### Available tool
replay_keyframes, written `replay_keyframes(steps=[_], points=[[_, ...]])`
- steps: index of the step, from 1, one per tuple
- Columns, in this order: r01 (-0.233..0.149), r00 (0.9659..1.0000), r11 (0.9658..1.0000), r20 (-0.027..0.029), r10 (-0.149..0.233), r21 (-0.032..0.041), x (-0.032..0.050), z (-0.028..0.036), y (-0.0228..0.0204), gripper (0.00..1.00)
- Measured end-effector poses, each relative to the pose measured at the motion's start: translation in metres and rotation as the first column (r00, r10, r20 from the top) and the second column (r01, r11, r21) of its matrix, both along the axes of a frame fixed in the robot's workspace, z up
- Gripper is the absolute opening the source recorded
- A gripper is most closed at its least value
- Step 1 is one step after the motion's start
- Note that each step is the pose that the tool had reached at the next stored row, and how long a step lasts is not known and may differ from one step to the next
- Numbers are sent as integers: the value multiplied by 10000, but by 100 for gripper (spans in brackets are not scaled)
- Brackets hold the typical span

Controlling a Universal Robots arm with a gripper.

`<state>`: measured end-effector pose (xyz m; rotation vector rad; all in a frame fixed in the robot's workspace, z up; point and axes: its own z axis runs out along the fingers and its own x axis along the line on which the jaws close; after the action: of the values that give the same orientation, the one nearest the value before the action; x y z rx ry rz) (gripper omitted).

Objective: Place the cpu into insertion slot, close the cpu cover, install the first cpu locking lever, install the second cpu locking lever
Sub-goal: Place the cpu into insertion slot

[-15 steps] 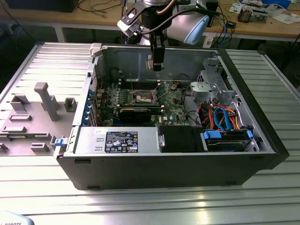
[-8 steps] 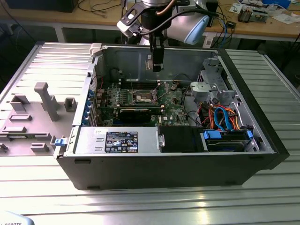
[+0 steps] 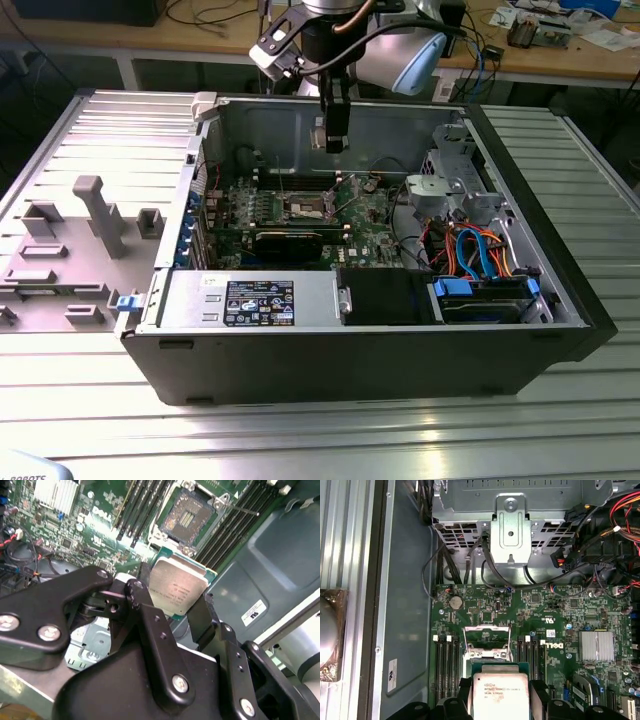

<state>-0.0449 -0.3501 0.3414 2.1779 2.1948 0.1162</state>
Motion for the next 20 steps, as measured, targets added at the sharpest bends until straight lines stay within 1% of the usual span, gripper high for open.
replay_keyframes(steps=[10,11,12,16,18,20], points=[[2,10000,10000,2,-2,3,-9,-7,0,54],[1,10000,10000,1,-1,2,-30,-17,0,54],[1,10000,10000,0,-1,-1,-50,-48,0,54],[0,10000,10000,-1,0,0,-86,-123,-1,54],[-1,10000,10000,0,1,1,-108,-187,-1,54],[-1,10000,10000,-3,1,-2,-109,-193,-2,54]])
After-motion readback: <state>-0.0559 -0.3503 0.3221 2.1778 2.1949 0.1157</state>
